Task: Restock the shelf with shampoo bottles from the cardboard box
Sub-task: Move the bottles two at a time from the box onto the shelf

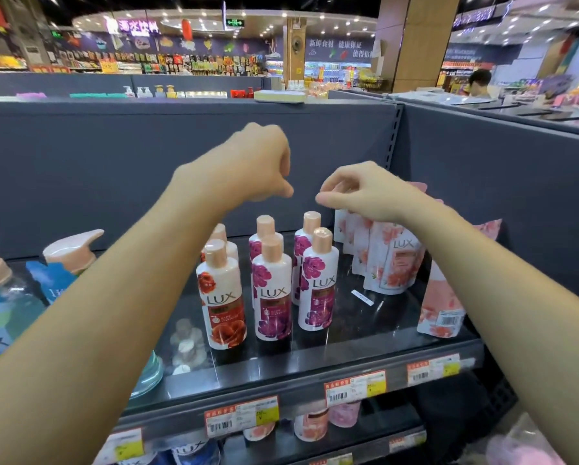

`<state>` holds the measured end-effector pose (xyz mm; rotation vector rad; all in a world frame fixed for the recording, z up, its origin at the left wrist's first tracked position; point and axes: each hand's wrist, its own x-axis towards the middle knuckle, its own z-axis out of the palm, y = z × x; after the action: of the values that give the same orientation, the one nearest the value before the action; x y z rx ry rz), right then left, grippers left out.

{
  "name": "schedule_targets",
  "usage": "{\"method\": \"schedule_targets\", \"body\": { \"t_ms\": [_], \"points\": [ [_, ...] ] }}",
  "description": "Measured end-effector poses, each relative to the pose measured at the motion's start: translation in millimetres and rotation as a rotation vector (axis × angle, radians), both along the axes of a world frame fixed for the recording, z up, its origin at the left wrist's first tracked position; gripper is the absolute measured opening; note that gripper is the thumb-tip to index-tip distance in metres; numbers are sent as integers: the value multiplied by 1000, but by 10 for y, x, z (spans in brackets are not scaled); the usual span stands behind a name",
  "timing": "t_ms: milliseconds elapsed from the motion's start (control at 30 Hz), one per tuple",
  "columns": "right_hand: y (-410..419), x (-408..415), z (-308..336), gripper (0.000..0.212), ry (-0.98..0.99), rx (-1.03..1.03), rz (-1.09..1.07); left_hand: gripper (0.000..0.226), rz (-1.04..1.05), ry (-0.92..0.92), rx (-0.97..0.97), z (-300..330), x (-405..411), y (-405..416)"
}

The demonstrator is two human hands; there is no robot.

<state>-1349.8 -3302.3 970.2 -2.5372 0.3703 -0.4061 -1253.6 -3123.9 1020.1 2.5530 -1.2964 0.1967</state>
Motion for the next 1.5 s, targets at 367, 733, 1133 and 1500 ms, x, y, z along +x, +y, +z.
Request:
{"method": "schedule_targets", "body": {
  "t_ms": [367,733,1133,1500],
  "points": [
    [-144,365,-257,21,338,378,176,27,39,281,633,-434,546,-381],
    [-128,311,-283,23,344,392,256,19,10,283,608,-472,508,-410],
    [-132,291,-376,31,345,477,192,36,7,365,596,-460,494,-351],
    [-82,-116,-312,29,-133,284,-16,21,9,-68,191,-6,67,79]
  ]
}}
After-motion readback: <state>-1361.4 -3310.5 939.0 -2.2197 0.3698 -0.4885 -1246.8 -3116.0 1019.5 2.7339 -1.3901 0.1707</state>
